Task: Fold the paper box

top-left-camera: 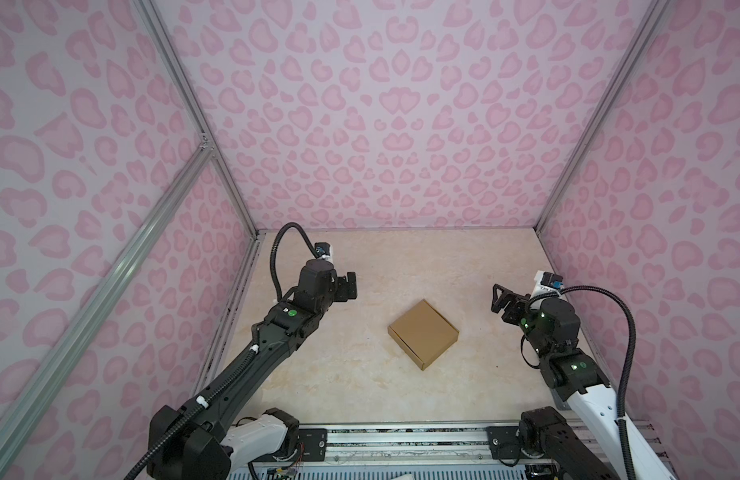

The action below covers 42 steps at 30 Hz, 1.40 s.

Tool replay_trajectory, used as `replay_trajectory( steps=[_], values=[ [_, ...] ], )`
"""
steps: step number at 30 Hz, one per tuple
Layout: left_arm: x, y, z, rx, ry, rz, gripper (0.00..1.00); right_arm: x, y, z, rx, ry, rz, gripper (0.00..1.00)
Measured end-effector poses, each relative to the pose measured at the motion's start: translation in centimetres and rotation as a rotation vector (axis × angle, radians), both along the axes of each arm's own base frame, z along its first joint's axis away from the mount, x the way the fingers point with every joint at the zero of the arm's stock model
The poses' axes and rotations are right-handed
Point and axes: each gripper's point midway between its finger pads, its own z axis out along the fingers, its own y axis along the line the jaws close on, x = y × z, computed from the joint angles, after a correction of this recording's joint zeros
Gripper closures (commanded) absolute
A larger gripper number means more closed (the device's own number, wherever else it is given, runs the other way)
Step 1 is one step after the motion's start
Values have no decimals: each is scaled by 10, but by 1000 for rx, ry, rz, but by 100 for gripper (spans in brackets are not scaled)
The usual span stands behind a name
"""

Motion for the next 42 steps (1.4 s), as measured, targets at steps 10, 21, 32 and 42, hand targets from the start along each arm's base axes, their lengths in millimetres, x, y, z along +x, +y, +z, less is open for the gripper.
replay_trajectory(
  steps=[10,21,32,42],
  values=[
    [-17,79,-55,26,39,232,3,7,-53,-24,-200,-61,-252,2],
    [-16,137,-86,54,17,421,3,22,-79,-56,-298,-7,-329,2],
    [-1,157,-117,87,-33,371,3,42,-86,-79,-362,36,-302,2],
    [24,143,-127,98,-124,263,3,50,-94,-105,-389,56,-288,2]
  ],
)
